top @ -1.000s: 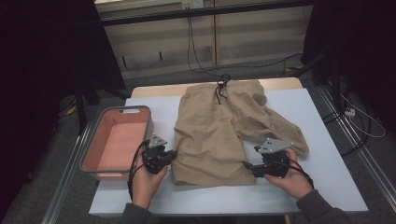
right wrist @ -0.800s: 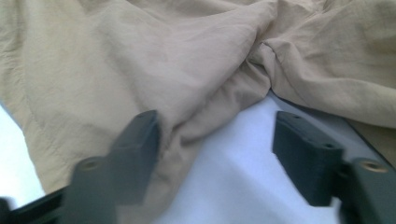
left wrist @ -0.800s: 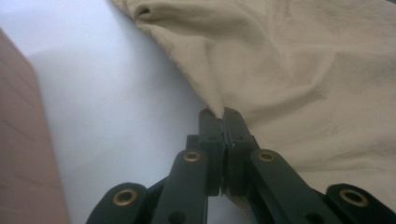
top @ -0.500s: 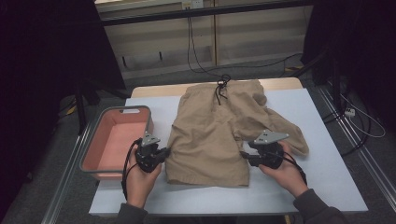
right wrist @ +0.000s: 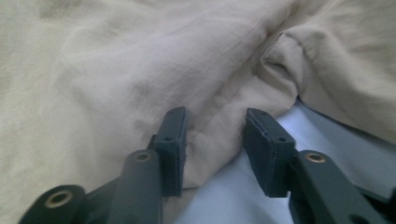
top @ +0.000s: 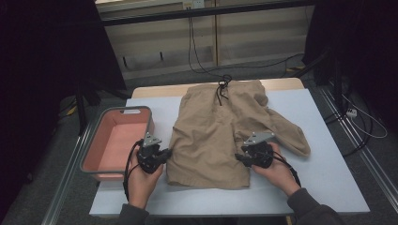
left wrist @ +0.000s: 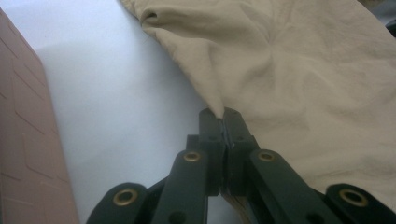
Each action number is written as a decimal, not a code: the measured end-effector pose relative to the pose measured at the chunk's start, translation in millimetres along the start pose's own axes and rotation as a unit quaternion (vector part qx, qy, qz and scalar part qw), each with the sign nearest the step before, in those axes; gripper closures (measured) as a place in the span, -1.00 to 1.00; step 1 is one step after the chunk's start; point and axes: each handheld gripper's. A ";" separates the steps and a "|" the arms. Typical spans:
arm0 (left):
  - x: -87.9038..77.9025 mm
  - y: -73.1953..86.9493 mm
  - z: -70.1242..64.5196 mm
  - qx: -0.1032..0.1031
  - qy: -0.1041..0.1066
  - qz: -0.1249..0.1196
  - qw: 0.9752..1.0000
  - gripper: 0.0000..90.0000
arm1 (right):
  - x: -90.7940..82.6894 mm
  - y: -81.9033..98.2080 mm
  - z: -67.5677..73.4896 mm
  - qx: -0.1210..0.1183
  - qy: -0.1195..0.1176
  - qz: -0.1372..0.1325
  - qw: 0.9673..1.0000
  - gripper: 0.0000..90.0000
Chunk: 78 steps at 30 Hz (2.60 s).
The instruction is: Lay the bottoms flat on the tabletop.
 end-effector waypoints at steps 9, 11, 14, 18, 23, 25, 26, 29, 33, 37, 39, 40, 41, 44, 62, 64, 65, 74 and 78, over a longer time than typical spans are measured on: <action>4.4 2.6 -1.8 0.007 -0.011 0.007 1.000 0.96 | -5.7 -0.2 -7.7 0.018 -0.002 -0.011 1.000 1.00; 6.1 3.1 -2.3 0.011 -0.011 0.009 1.000 0.96 | -15.1 1.7 -14.6 0.029 0.005 -0.029 0.999 1.00; 11.0 4.4 -5.0 0.012 -0.007 0.014 1.000 0.96 | -27.2 5.3 -24.4 0.045 0.016 -0.052 0.998 1.00; 15.8 5.9 -7.0 0.011 -0.006 0.019 1.000 0.96 | -26.1 9.6 -27.8 0.046 0.017 -0.046 0.998 1.00; 18.5 8.6 -5.9 0.007 0.004 0.017 1.000 0.96 | -24.6 11.9 -29.2 0.042 0.023 -0.041 0.998 0.98; 18.8 8.9 -6.1 0.006 0.004 0.017 1.000 0.96 | -24.8 12.0 -29.4 0.041 0.024 -0.041 0.998 0.97; 19.1 9.3 -6.2 0.005 0.004 0.017 1.000 0.96 | -24.8 11.9 -29.1 0.041 0.025 -0.041 0.998 0.96; 19.1 9.8 -5.7 0.000 0.008 0.015 1.000 0.95 | -25.0 11.6 -27.2 0.034 0.031 -0.040 0.998 0.80; 19.3 11.0 -2.4 -0.010 0.012 0.007 1.000 0.82 | -27.9 8.9 -20.2 0.026 0.037 -0.035 0.998 0.27; 21.0 12.1 -0.4 -0.018 0.005 -0.003 1.000 0.41 | -31.8 3.2 -4.9 0.001 0.015 -0.053 0.998 -0.16; 22.1 11.9 -0.3 -0.025 0.006 -0.006 1.000 0.16 | -32.1 0.7 4.1 -0.010 -0.014 -0.057 0.998 -0.31; 22.8 11.7 -1.2 -0.034 0.009 -0.009 0.999 0.01 | -31.3 -0.9 9.4 -0.015 -0.026 -0.058 0.998 -0.39; 23.1 11.1 -1.4 -0.038 0.015 -0.009 0.999 -0.09 | -30.5 -2.0 13.7 -0.020 -0.030 -0.058 0.998 -0.40; 23.5 9.7 -3.9 -0.042 0.025 -0.011 0.999 -0.26 | -22.7 -3.4 27.8 -0.048 -0.054 -0.054 0.996 -0.47; 23.3 7.2 -6.4 -0.030 0.034 -0.023 0.999 -0.55 | 11.8 -13.6 61.9 -0.093 -0.132 -0.024 0.987 -0.39; 23.8 7.4 -7.1 -0.030 0.037 -0.023 0.999 -0.57 | 13.8 -15.0 64.6 -0.099 -0.137 -0.022 0.985 -0.28; 23.9 7.5 -7.2 -0.031 0.038 -0.022 0.999 -0.58 | 15.0 -15.3 65.7 -0.099 -0.143 -0.022 0.985 -0.24; 23.2 6.5 -7.5 -0.032 0.042 -0.026 0.998 -0.59 | 21.5 -14.8 71.8 -0.108 -0.159 -0.008 0.981 -0.15; 24.5 7.9 -6.1 -0.033 0.041 -0.022 0.998 -0.59 | 23.7 -13.9 72.2 -0.107 -0.164 -0.002 0.981 -0.05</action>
Point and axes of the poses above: each handheld gripper's, and its own axes: x roughly forward along the jaws, y roughly out of its underside, z roughly to its left, and after that the axes turned 15 degrees about -y, right-handed
